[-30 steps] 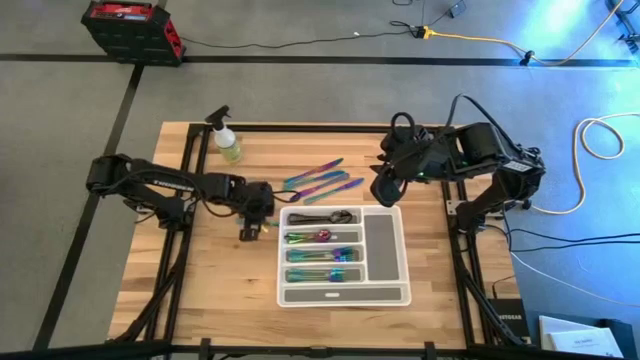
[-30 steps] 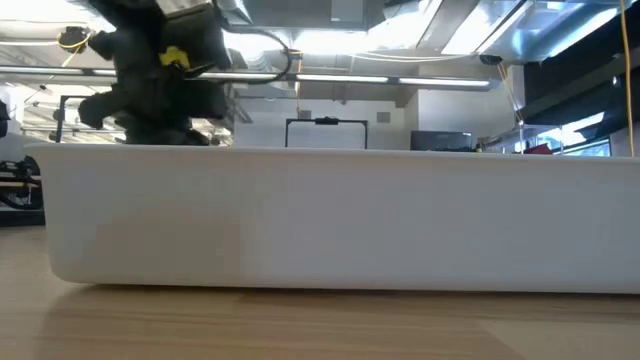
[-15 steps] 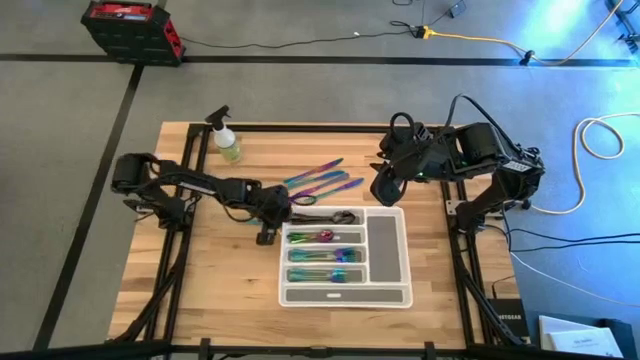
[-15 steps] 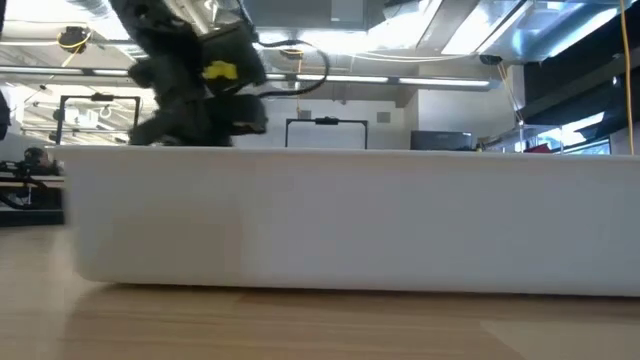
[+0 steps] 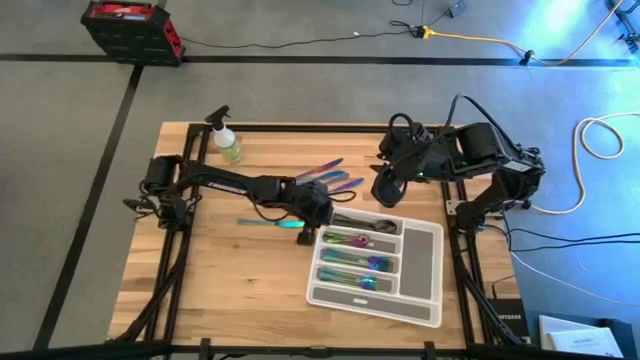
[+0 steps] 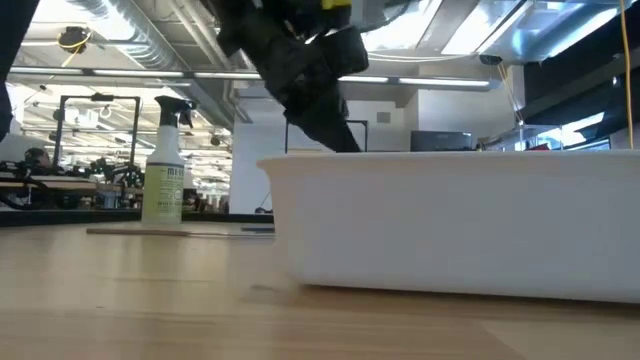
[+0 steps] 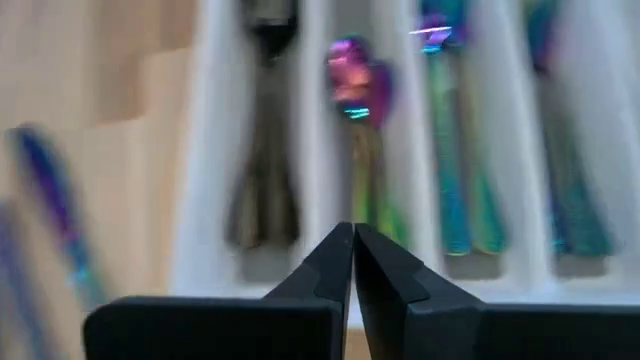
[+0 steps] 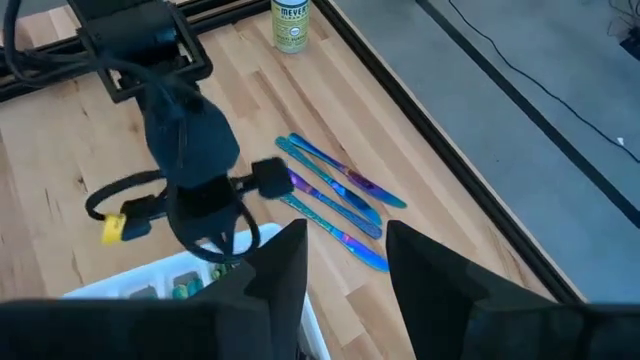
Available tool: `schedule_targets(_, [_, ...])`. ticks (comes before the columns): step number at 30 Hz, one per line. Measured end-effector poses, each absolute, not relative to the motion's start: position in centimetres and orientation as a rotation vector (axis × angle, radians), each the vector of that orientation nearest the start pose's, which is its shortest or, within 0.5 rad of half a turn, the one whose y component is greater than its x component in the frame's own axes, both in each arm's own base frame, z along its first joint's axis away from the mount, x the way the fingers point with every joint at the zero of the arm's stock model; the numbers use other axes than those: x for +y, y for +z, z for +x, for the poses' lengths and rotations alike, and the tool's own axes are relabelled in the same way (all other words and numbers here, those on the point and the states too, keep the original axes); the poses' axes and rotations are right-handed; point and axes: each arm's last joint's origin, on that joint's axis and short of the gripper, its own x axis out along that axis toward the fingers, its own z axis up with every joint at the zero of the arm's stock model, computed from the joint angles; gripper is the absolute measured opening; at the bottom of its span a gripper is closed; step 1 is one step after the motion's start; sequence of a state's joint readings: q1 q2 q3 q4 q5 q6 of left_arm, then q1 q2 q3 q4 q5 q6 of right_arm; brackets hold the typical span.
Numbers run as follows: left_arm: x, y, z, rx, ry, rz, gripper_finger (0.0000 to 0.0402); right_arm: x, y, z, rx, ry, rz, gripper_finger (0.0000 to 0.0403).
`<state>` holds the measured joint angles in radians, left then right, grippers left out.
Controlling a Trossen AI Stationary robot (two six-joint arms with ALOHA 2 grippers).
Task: Sort silverware
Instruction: Put the purple knife into the white silverware tray
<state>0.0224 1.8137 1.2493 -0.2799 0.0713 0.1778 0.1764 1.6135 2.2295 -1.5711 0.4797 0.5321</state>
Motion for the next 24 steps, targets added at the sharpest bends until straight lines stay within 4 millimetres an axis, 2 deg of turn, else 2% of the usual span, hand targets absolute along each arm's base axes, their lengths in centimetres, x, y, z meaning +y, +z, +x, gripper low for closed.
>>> schedule_targets(3, [1.9,21.8,37.6,0.886,-0.014,0.045,0.0,3.1,48.2,24.9,0.801,-0.507,0.16,0.0122])
schedule_targets(6, [2.7,22.9,35.7,0.87,-0.031,0.016,0.0,2.8,47.4,25.2,0.819,-0.552,0.127,0.0122])
schedule_targets(11, [3.4,23.3,30.8,0.905,0.033,0.027,0.0,2.1,44.6,26.8,0.897,-0.611,0.101,0.0122])
schedule_targets(14, [3.8,23.0,27.4,0.9,0.085,0.002,0.0,2.1,42.0,28.7,0.916,-0.566,0.084,0.0122])
schedule_targets(20, [3.3,22.5,22.2,0.903,0.104,-0.038,0.0,3.4,35.0,33.5,0.837,-0.267,0.116,0.0122])
schedule_targets(24, [2.9,20.9,19.6,0.952,0.137,-0.111,0.0,3.6,31.2,35.5,0.737,-0.246,0.177,0.0122])
